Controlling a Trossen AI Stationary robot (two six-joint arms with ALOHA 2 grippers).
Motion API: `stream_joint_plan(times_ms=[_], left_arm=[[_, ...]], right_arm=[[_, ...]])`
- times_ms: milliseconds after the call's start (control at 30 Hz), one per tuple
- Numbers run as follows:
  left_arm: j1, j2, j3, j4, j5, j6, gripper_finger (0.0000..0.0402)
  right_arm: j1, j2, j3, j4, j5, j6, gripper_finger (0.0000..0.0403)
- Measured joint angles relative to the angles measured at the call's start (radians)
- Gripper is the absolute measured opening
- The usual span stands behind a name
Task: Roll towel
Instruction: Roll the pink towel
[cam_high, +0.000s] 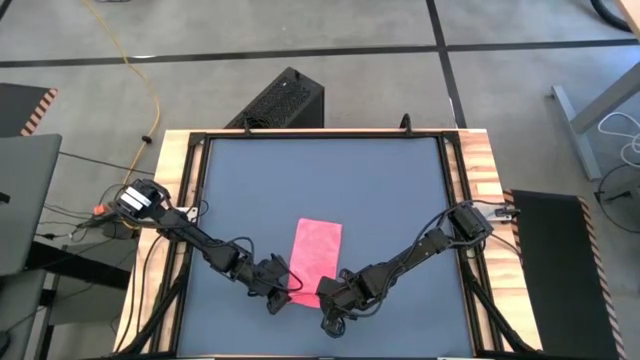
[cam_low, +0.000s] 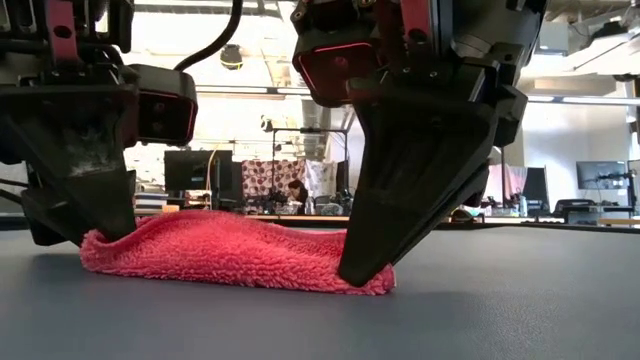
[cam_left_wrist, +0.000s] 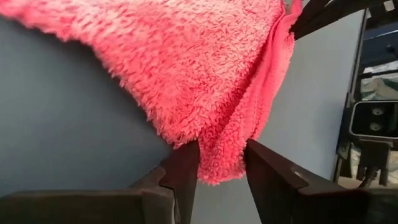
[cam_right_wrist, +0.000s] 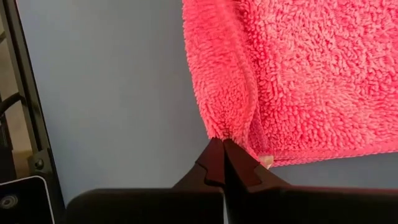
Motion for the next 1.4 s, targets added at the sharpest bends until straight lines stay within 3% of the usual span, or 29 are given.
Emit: stream_joint_plan(times_ms=[400,667,800,1033,1233,1400], left_arm=[[-0.016,-0.259,-0.001,-0.047,-0.103,0.085,0.0126],[-0.094,-0.247,0.022,-0.079,-0.102,0.116,0.0126],[-0.159,-0.172,0.118,-0.099,-0.102,0.269,0.0126],[-0.221,0.017,0.349,-0.476,-0.204,0.551,0.0126],[-0.213,0.012,0.405,-0.555,-0.325,0.781,0.0126],[-0.218,0.004,0.411,-0.584,-0.324,0.986,0.0125]], right_arm=[[0.000,-0.001,0.000,-0.012,0.000,0.000,0.0014],[-0.003,-0.001,0.001,-0.016,0.000,0.000,0.0014],[-0.009,-0.001,0.001,-0.023,-0.001,0.004,0.0014],[-0.015,-0.002,0.002,-0.026,-0.001,0.008,0.0014],[-0.014,-0.002,0.001,-0.025,0.000,0.027,0.0014],[-0.014,-0.002,0.002,-0.025,0.000,0.049,0.0014]])
